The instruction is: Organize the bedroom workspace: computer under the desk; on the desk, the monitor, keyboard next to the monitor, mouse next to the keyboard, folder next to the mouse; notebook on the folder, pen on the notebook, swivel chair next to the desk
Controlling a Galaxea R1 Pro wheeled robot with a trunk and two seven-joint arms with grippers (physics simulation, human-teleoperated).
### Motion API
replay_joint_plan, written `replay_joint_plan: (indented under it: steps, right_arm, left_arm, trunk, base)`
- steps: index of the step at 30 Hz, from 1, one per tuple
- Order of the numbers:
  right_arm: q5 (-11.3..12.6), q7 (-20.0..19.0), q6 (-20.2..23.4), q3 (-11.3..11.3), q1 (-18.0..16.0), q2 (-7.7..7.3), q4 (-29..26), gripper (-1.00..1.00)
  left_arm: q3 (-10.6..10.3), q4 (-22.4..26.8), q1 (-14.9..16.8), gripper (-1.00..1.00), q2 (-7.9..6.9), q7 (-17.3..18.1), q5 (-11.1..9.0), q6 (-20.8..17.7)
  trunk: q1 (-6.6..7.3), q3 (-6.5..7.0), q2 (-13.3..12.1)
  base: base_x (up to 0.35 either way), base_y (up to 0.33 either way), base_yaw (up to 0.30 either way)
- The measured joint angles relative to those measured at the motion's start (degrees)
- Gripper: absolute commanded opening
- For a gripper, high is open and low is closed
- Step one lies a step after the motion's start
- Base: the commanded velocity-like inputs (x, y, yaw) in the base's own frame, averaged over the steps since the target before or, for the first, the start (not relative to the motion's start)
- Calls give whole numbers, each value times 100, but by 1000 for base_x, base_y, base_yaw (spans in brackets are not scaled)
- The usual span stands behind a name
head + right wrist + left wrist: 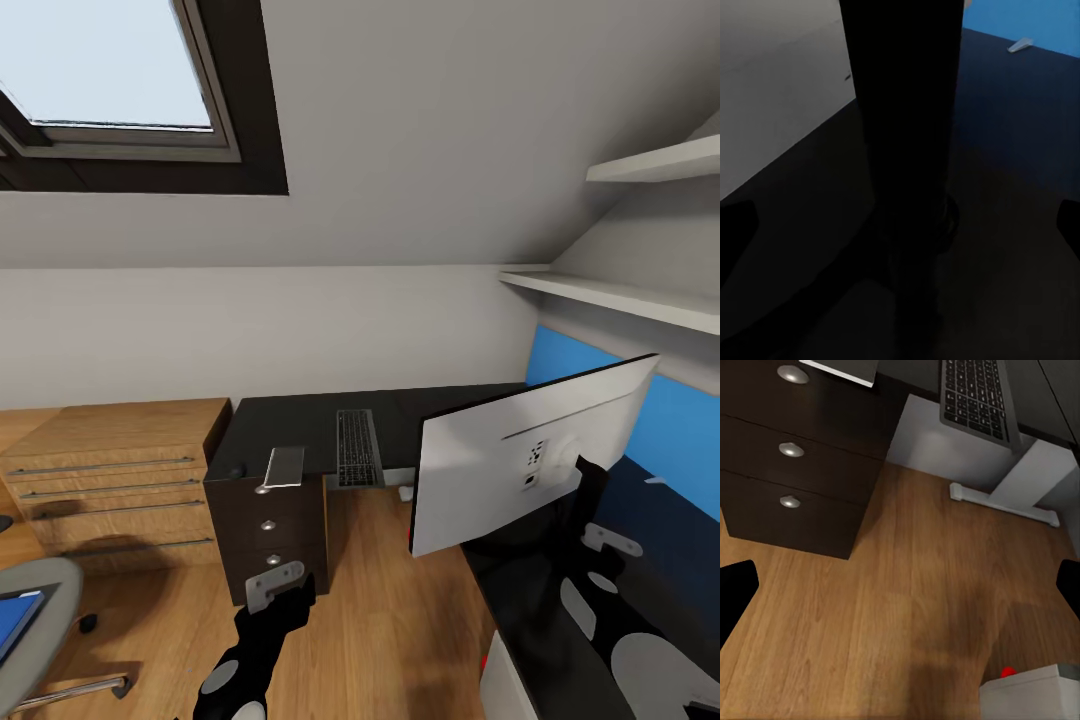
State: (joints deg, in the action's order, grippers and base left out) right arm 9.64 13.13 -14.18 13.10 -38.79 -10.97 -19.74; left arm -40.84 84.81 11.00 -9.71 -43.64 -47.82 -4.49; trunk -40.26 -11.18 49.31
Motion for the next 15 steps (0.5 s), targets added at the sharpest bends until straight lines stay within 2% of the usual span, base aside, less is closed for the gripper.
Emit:
replay_joint_plan:
  steps: [15]
  right_arm:
    - [-4,7,-12,7,1,-36,-58,100]
  left_arm:
    - [7,9,0,100,-8,8,-12,0]
  trunk:
    - [-21,-17,39]
  base:
    - [0,0,0]
